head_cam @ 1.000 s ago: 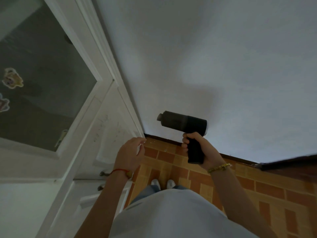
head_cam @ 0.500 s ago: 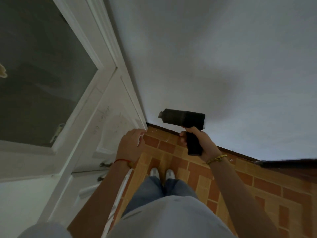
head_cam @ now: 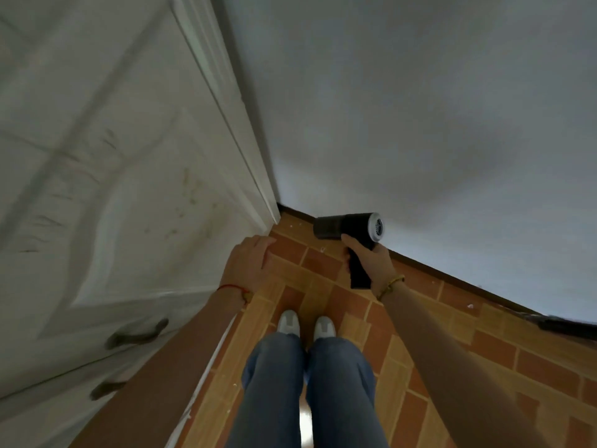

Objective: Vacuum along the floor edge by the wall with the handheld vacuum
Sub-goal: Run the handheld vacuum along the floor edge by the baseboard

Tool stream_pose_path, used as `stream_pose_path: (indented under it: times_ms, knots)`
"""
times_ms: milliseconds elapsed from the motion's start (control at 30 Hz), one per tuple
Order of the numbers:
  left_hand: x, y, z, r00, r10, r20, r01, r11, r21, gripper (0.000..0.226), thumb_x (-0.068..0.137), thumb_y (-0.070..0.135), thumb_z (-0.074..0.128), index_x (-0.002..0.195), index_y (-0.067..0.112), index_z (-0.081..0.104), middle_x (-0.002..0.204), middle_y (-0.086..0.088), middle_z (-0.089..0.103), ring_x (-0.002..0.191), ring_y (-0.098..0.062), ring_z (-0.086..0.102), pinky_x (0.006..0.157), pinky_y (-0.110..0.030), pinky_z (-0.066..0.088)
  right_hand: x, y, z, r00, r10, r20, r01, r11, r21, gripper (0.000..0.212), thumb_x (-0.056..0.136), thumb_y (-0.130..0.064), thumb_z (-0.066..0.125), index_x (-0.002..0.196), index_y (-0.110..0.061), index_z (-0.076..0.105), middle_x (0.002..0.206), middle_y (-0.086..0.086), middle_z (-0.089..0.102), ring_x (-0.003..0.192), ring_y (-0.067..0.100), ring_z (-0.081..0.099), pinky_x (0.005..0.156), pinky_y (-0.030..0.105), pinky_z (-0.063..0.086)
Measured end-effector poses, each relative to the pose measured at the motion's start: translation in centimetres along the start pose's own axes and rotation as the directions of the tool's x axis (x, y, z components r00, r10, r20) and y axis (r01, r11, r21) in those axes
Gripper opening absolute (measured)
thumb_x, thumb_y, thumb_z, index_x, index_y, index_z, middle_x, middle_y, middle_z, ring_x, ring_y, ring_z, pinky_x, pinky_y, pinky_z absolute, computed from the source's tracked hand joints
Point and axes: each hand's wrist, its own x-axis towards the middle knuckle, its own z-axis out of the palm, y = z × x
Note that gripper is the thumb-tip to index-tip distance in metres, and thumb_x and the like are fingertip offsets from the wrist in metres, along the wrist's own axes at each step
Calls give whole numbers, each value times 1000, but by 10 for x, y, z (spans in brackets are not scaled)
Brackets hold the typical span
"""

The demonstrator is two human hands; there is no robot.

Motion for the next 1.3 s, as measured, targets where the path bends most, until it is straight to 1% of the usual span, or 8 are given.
stream_pose_path:
  times_ms: [167,367,467,567,800,1100,1200,1300]
  knots:
    - [57,-88,116,1000,-29,8,29,999,30,44,97,22,36,134,9,54,129,-14,59,115,-32,54,97,-42,40,124,106,20,997,-79,25,83,979,-185,23,87,-28,69,74,-10,60,57,5,61,48,17,58,53,29,53]
    - [126,-190,247,999,42,-5,-42,996,80,29,98,8,47,122,1,59,116,-18,62,107,-34,56,90,-43,44,268,220,33,994,-104,35,109,960,-256,26,85,-36,70,80,-11,63,55,5,67,50,22,65,55,34,56]
    - [160,-234,305,996,86,-8,-85,989,118,28,96,7,48,120,-2,60,115,-19,61,106,-33,57,90,-45,44,328,259,39,988,-152,42,157,941,-299,27,85,-37,69,82,-11,65,64,15,70,54,31,66,58,40,59]
    - [184,-270,356,993,109,-47,-101,985,139,35,96,7,49,130,1,57,126,-19,59,117,-35,54,98,-46,43,376,287,46,973,-214,90,233,900,-368,26,87,-39,66,85,-13,64,64,12,70,48,26,65,53,34,56]
    - [214,-315,439,986,55,-158,-28,985,172,52,95,27,33,141,7,48,144,-15,49,134,-35,42,111,-54,34,439,321,69,939,-331,95,339,839,-427,40,89,-41,64,69,-7,60,61,21,65,43,25,59,53,35,55]
    - [219,-335,484,936,105,-336,-69,991,118,49,100,24,37,147,11,40,153,-9,39,143,-26,29,118,-53,23,470,319,92,854,-511,96,490,728,-480,36,86,-41,66,86,-6,61,54,-1,59,37,8,57,42,18,44]
    - [219,-338,486,931,121,-345,-83,989,123,49,100,24,37,148,11,39,154,-8,38,144,-27,30,117,-55,24,476,316,100,825,-540,165,539,667,-514,30,85,-42,68,89,-14,60,59,-3,62,40,6,58,45,18,46]
    - [219,-338,486,928,119,-354,-81,989,120,50,99,22,40,148,11,39,154,-9,38,144,-27,30,116,-56,25,476,318,102,789,-604,112,562,635,-530,43,84,-42,69,113,-10,61,88,1,69,67,2,65,64,18,51]
